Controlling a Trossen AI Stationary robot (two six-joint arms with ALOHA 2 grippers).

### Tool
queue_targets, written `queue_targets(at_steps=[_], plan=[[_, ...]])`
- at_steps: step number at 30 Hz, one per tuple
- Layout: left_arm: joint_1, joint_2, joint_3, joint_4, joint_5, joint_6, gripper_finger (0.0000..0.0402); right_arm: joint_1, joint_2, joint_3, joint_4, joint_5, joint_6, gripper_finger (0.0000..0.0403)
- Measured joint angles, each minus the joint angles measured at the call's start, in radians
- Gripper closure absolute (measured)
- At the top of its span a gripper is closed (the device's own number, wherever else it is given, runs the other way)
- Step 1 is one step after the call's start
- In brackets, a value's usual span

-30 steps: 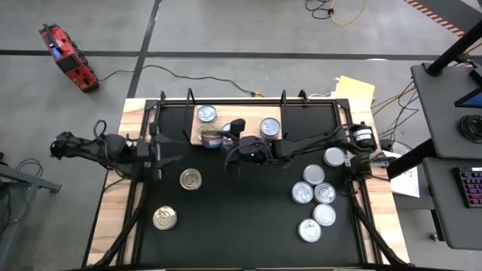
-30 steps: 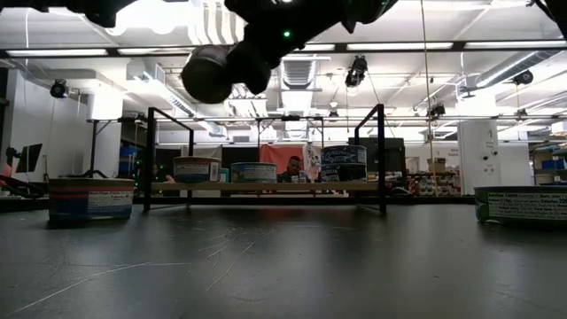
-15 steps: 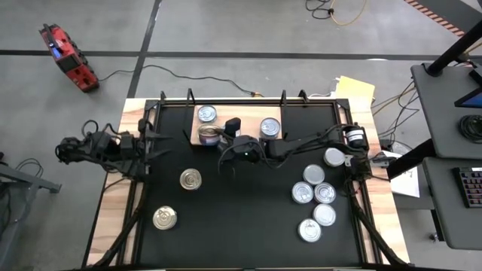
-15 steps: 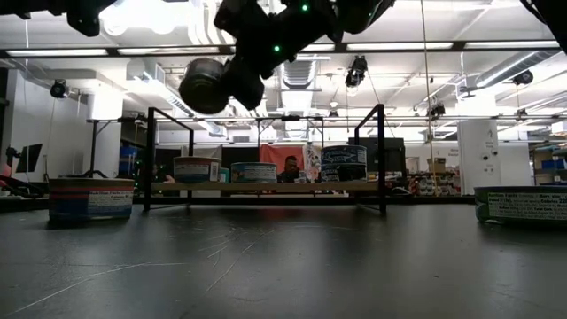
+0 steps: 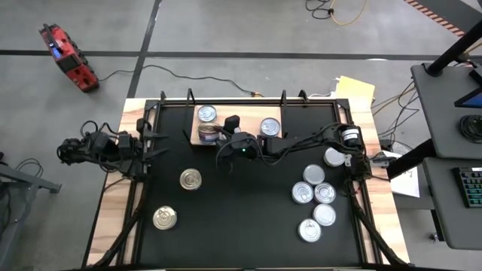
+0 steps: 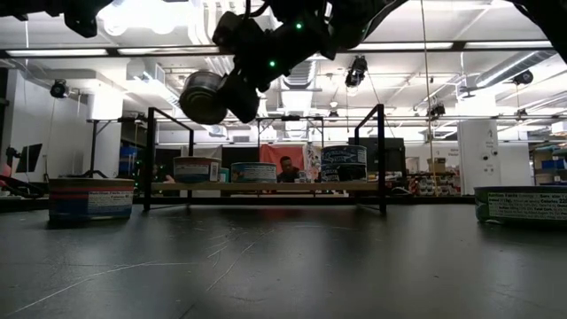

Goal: Stack canned seafood by type on shelf
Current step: Stack the blue tuna can on top of the other blue tuna can on the shelf

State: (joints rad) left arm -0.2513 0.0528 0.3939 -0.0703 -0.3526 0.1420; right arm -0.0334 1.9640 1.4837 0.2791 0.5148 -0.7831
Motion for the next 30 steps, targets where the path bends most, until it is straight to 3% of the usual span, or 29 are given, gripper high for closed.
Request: queue_targets(at_steps=[21,24,30], plan=[[0.000,0.001,-0.011,0.001,0.000,-0.005,0.0212,-0.068,0.002,0.000,0.063,-0.169,0.111,0.0204],[0.000,0.001,-0.011,0.006,0.000,-0.004,0.0212,-0.079,0.002,0.000,0.081,-0.264,0.165,0.0205],[0.000,0.000,-0.011,0.009,-0.004,-0.003,0.0212,-0.079,0.002,0.000,0.079,-0.237,0.144,0.0208]])
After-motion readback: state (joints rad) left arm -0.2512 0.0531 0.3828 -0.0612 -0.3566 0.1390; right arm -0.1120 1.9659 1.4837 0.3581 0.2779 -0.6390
